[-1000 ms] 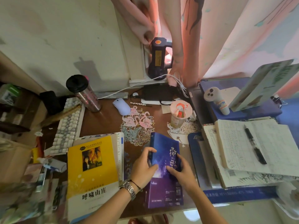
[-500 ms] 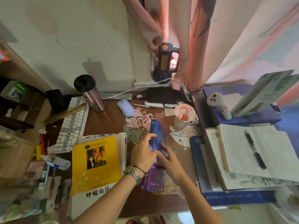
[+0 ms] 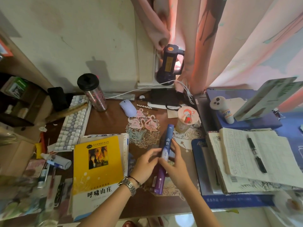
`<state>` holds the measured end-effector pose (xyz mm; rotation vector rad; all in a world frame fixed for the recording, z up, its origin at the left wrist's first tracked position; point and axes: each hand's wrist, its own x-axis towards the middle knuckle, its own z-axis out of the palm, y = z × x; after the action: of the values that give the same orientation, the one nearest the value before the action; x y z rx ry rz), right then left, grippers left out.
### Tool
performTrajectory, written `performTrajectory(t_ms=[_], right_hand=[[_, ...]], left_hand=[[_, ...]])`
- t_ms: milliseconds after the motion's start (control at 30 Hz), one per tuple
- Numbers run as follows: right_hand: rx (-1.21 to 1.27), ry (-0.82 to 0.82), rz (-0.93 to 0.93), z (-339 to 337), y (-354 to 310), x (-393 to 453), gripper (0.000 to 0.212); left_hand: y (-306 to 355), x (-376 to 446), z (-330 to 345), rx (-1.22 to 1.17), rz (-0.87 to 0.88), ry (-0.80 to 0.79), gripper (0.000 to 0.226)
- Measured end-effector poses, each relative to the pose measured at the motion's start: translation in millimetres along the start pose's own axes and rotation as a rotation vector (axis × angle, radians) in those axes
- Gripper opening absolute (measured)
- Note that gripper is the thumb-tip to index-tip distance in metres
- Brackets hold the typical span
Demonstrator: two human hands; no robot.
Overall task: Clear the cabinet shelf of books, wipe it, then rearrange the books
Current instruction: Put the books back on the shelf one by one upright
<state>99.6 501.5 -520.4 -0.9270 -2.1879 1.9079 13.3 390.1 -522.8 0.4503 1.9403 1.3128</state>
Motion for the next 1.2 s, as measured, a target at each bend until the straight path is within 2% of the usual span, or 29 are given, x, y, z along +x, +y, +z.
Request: performTrajectory(t_ms=[100,200,367,600,800,867,1000,1067,1200], right_hand=[[-0.070,0.057,0.022,6.8,-6.3,4.0,0.081],[-0.241,0.099,0.030,12.4,-13.8,7.7,0.087],[-0.313,0.140,0.038,16.0,-18.4,7.7,0.086],[-0.153,0.204,0.034,8.3,-14.3,-4.4,0.078],[0.097,0.136,-0.068,-6.6,-33.2,-13.6,0.076],[0.179,0.108,-0.102,-7.5,-49.0,-14.6,0.077],[0.263,0.010,-0.179,-12.7,-87.2,-15.6,0.073],[0.331,-0.047,-0.188,-15.4,-103.7,-14.6,0.071],[0.367,-0.090,-0.166,-12.6,-131.3,-16.9,0.070]], left_hand=[[-6.7,3.8,-6.4,0.064,-0.019,-0.046,0.034],[-13.9,6.9,-14.8,0.182,-0.071,-0.086,0.032],[-13.8,3.8,-25.6,0.242,-0.099,-0.063,0.031],[-9.9,-3.0,-31.5,0.259,-0.138,-0.103,0.028],[-4.5,-9.3,-40.2,0.258,-0.134,-0.047,0.036],[-0.1,-11.6,-45.3,0.191,-0.126,-0.015,0.041],[18.5,-17.1,-61.1,-0.128,-0.079,0.084,0.036],[30.6,-19.5,-70.8,-0.282,-0.060,0.076,0.039],[43.4,-28.2,-96.8,-0.379,-0.049,0.067,0.054]])
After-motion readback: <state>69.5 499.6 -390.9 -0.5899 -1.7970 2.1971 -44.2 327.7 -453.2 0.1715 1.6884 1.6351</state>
